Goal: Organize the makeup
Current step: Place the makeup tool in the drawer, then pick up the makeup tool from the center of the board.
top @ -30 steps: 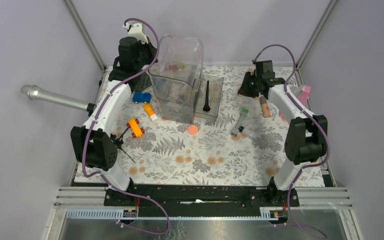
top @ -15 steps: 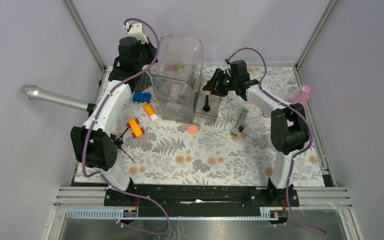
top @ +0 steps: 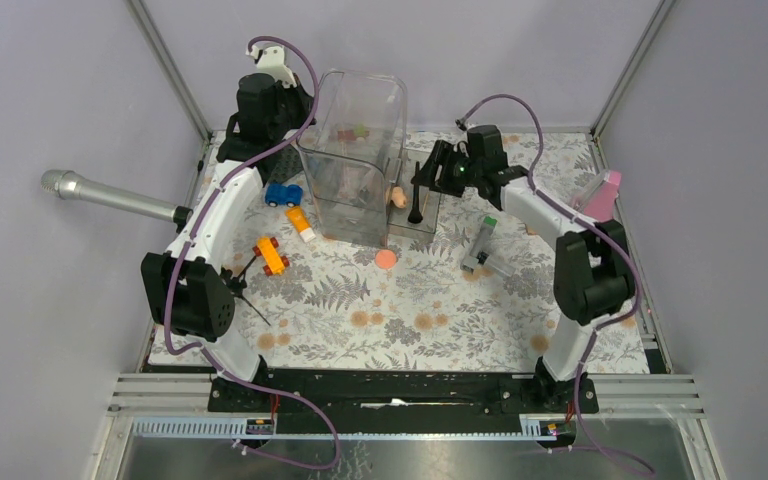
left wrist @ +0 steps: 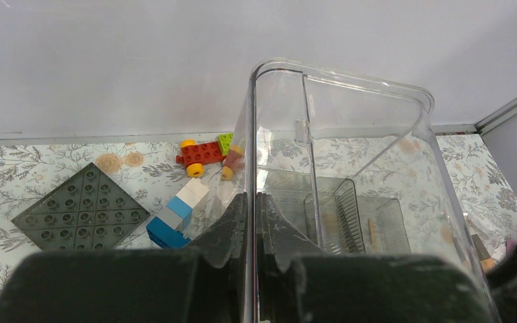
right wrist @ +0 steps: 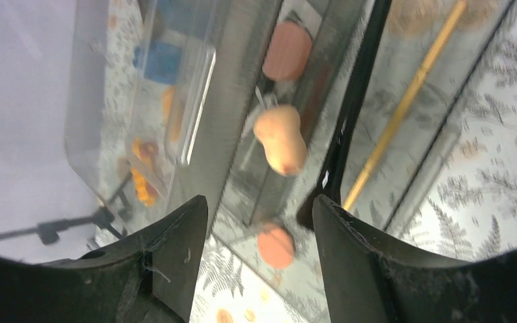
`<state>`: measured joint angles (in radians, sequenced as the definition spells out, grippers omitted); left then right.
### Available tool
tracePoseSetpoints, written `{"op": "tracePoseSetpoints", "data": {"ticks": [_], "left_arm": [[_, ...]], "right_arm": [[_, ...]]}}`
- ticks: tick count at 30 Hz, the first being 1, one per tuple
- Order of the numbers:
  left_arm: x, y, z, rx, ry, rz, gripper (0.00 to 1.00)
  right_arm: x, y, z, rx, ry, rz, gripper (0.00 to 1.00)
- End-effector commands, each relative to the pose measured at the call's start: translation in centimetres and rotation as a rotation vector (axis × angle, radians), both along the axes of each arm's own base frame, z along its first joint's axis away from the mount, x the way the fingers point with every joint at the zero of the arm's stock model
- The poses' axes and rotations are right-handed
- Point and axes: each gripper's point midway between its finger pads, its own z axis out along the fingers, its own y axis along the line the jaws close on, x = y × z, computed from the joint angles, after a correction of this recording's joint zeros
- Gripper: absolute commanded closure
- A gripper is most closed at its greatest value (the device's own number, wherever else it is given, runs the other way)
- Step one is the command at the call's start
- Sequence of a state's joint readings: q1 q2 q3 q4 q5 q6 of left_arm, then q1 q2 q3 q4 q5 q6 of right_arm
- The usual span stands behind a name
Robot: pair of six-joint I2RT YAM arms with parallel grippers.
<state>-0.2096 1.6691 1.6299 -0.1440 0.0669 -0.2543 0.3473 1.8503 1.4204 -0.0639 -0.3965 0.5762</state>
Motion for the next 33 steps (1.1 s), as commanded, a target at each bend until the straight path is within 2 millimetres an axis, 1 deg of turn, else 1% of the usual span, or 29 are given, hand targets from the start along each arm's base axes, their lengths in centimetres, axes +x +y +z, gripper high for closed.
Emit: {"op": "tracePoseSetpoints", "data": {"ticks": [1, 3, 6, 11, 12, 14, 15, 19, 21, 26, 33], "left_arm": [[-1.7, -2.1, -7.4, 0.039, 0.239, -0.086, 0.95], [-1.7, -2.0, -7.4, 0.039, 0.239, -0.086, 0.95], [-1.8, -2.0, -7.5, 0.041, 0.24, -0.086, 0.95], [-1.8, -2.0, -7.6, 0.042, 0.241, -0.083, 0.95], [-1.8, -2.0, -7.6, 0.042, 0.242, -0.084, 0.95], [-1.8, -2.1, -7.6, 0.041, 0.243, -0.087, 0.95], [-1.8, -2.1, -7.6, 0.041, 0.243, -0.088, 0.95], [-1.8, -2.1, -7.7, 0.041, 0.243, -0.087, 0.95], [-1.8, -2.1, -7.6, 0.041, 0.242, -0.087, 0.95], [-1.7, -2.1, -7.6, 0.041, 0.242, -0.088, 0.95], [-1.7, -2.2, -7.6, 0.039, 0.244, -0.09, 0.95]], "right_arm": [[-2.8, -0.3, 3.4, -0.082, -0.206, -0.005, 0.34], [-4.3, -0.1, 3.5, -0.112, -0.264, -0.023, 0.35], [-7.0, 1.2, 2.8, -0.162, -0.305, -0.029, 0.36], [-11.0, 3.9, 0.4, -0.163, -0.327, -0.035, 0.39], [-11.4, 4.1, -0.2, -0.166, -0.327, -0.045, 0.4], [-11.7, 4.8, -1.8, -0.171, -0.304, -0.041, 0.41], [-11.8, 5.2, -2.3, -0.172, -0.298, -0.039, 0.41], [-11.3, 6.3, -4.6, -0.222, -0.284, -0.063, 0.41], [-11.1, 6.6, -5.5, -0.243, -0.281, -0.085, 0.41], [-10.5, 6.4, -7.7, -0.283, -0.263, -0.144, 0.41], [-10.3, 7.1, -10.5, -0.317, -0.216, -0.129, 0.42]]}}
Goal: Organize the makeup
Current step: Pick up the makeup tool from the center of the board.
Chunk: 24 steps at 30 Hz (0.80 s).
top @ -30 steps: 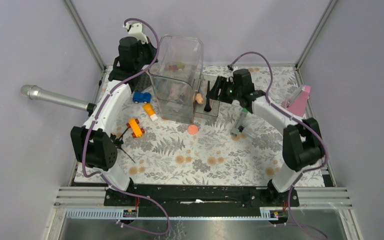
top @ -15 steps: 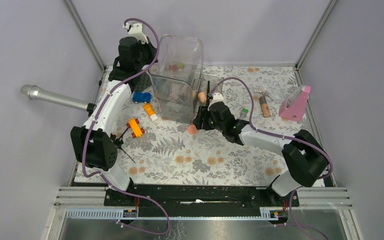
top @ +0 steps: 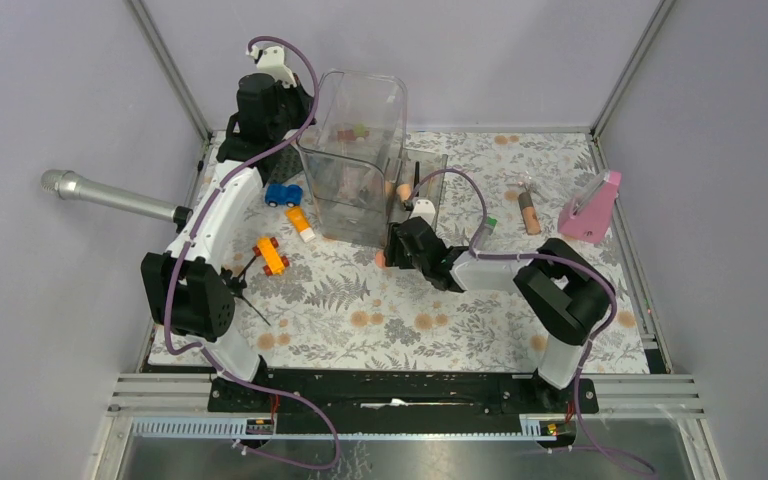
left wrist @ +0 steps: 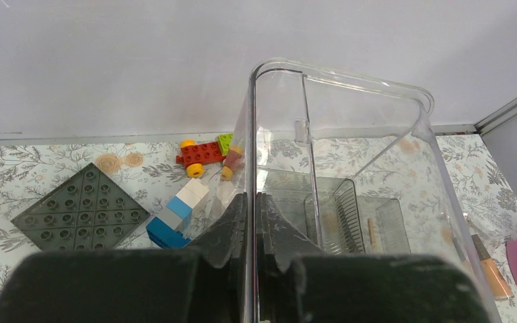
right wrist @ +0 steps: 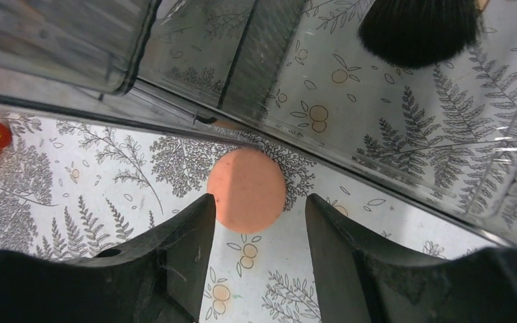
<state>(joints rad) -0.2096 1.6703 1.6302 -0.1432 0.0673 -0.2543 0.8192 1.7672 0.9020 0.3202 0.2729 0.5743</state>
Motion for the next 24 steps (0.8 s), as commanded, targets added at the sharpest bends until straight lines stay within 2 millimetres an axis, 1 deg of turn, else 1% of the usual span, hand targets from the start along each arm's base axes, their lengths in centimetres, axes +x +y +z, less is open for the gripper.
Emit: {"op": "tracePoseSetpoints", "data": {"ticks": [1, 7, 10, 13, 16, 19, 24], "left_arm": [[-1.7, -2.2, -7.7, 0.039, 0.245, -0.09, 0.95], [-1.6, -2.2, -7.9, 0.041, 0.249, -0.089, 0.95], [-1.6, -2.2, -7.9, 0.04, 0.249, -0.089, 0.95], [-1.6, -2.2, -7.9, 0.04, 0.25, -0.09, 0.95], [-1.6, -2.2, -8.0, 0.041, 0.252, -0.09, 0.95], [-1.6, -2.2, -8.1, 0.04, 0.253, -0.092, 0.95], [-1.6, -2.2, -8.0, 0.041, 0.252, -0.09, 0.95]], "right_arm": [[1.6, 1.5, 0.9, 0.032, -0.048, -0.037, 0.42], [1.1, 2.2, -1.1, -0.015, 0.004, 0.014, 0.44], [0.6, 1.8, -2.1, -0.049, 0.016, 0.007, 0.44], [0.4, 1.5, -2.9, -0.083, 0.03, 0.008, 0.48], [0.3, 1.2, -3.6, -0.118, 0.046, 0.01, 0.55], [0.1, 1.2, -3.9, -0.122, 0.052, 0.016, 0.68], [0.0, 1.1, -3.5, -0.116, 0.046, 0.015, 0.87]]}}
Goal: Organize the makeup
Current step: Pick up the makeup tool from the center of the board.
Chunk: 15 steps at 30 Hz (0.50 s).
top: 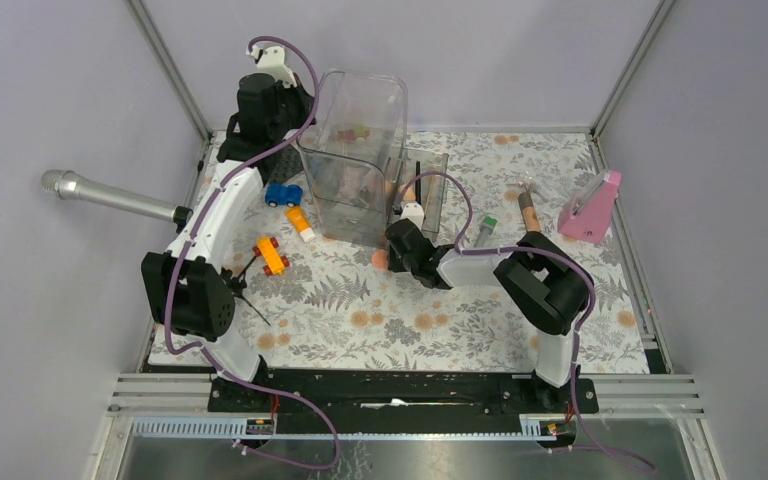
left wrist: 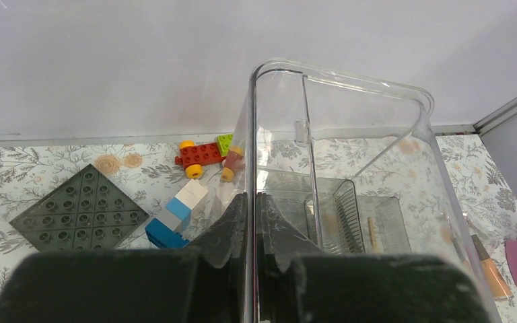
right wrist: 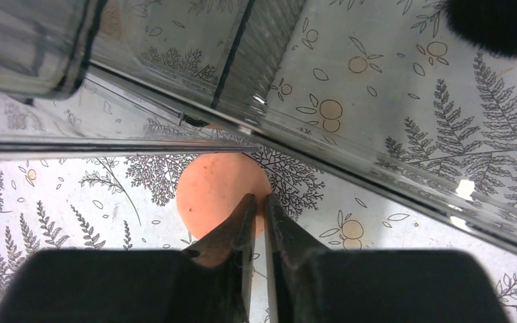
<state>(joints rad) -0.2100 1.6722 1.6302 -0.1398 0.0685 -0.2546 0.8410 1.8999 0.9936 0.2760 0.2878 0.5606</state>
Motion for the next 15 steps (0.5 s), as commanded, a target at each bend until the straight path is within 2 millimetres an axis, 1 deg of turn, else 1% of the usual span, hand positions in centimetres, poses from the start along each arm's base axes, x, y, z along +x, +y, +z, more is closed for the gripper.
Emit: {"op": "tracePoseSetpoints", "data": {"ticks": [1, 3, 7, 10, 13, 15], "left_arm": [[-1.6, -2.1, -8.0, 0.042, 0.253, -0.088, 0.95], [-1.6, -2.2, -8.0, 0.041, 0.253, -0.09, 0.95], [-1.7, -2.3, -8.1, 0.04, 0.255, -0.093, 0.95], [-1.7, -2.2, -8.0, 0.043, 0.252, -0.09, 0.95], [-1.7, -2.1, -8.0, 0.046, 0.251, -0.087, 0.95], [-1.7, -2.1, -8.0, 0.046, 0.252, -0.086, 0.95]], "right_arm": [[-0.3, -0.3, 0.0, -0.031, -0.005, -0.002, 0.9], [-0.4, -0.3, 0.8, -0.023, -0.02, 0.009, 0.94], [-0.9, -1.4, 2.6, -0.015, -0.052, -0.006, 0.97], [-1.3, -2.4, 4.7, 0.011, -0.092, -0.02, 0.99], [-1.7, -3.5, 7.1, 0.036, -0.14, -0.029, 1.0], [-2.0, -4.6, 8.2, 0.035, -0.167, -0.052, 1.0]]}}
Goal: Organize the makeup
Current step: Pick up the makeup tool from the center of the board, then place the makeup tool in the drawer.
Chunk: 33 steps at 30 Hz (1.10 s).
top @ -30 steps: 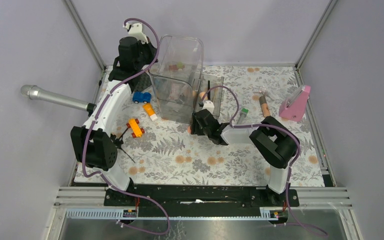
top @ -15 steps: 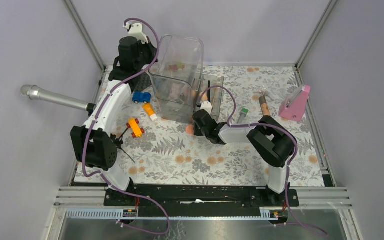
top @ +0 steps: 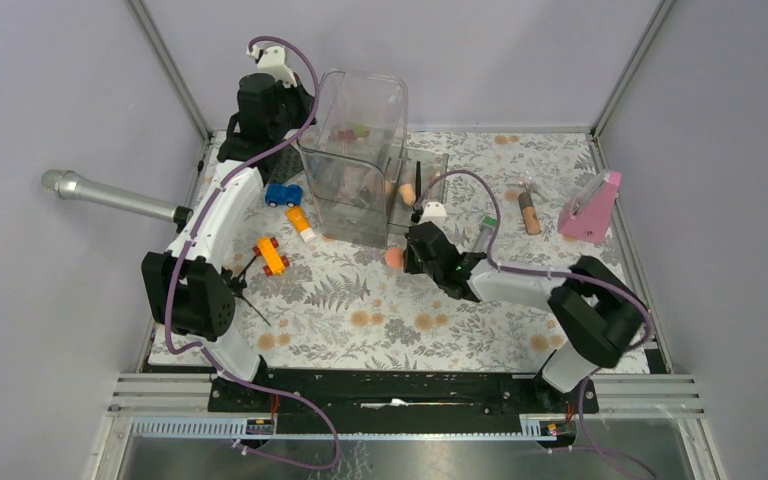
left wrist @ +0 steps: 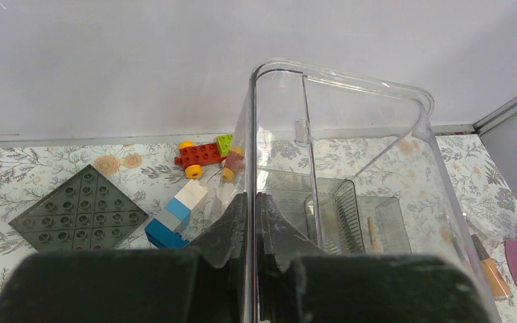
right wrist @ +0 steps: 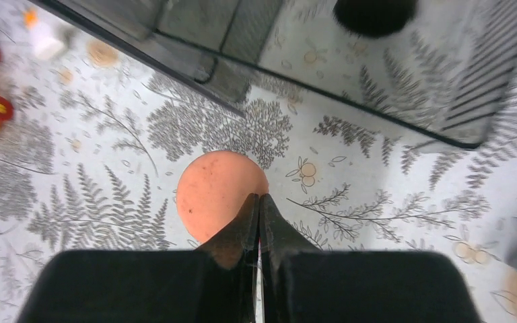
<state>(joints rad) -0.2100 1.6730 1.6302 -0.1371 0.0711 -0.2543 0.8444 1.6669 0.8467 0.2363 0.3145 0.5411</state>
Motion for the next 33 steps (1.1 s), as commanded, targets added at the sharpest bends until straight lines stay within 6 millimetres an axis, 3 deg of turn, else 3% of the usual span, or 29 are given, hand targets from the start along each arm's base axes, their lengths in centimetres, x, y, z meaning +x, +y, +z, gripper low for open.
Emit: {"op": "tracePoseSetpoints", "data": {"ticks": [1, 6, 10, 21, 23, 25, 27, 33], "left_arm": [[-1.8, -2.1, -8.0, 0.047, 0.253, -0.086, 0.95], [-1.8, -2.3, -8.0, 0.049, 0.253, -0.088, 0.95], [-1.9, -2.3, -8.0, 0.05, 0.253, -0.088, 0.95], [-1.9, -2.6, -7.9, 0.05, 0.251, -0.092, 0.95], [-1.9, -2.5, -8.0, 0.052, 0.252, -0.093, 0.95], [-1.9, -2.4, -7.9, 0.052, 0.249, -0.089, 0.95], [-1.9, -2.4, -7.8, 0.054, 0.248, -0.087, 0.95], [-1.9, -2.4, -7.9, 0.051, 0.251, -0.085, 0.95]], "right_arm": [[0.3, -2.1, 4.9, 0.024, -0.133, -0.068, 1.0], [0.8, -4.8, 7.6, 0.006, -0.228, -0.162, 1.0], [2.4, -6.2, 9.7, -0.041, -0.296, -0.237, 1.0], [10.2, -7.3, 13.5, -0.009, -0.32, -0.293, 0.99], [11.3, -6.7, 13.6, 0.002, -0.295, -0.261, 0.87], [11.8, -6.1, 13.8, 0.017, -0.281, -0.233, 0.59], [11.7, -5.9, 14.0, 0.035, -0.282, -0.225, 0.44], [9.9, -7.5, 14.0, 0.041, -0.293, -0.248, 0.39]]}}
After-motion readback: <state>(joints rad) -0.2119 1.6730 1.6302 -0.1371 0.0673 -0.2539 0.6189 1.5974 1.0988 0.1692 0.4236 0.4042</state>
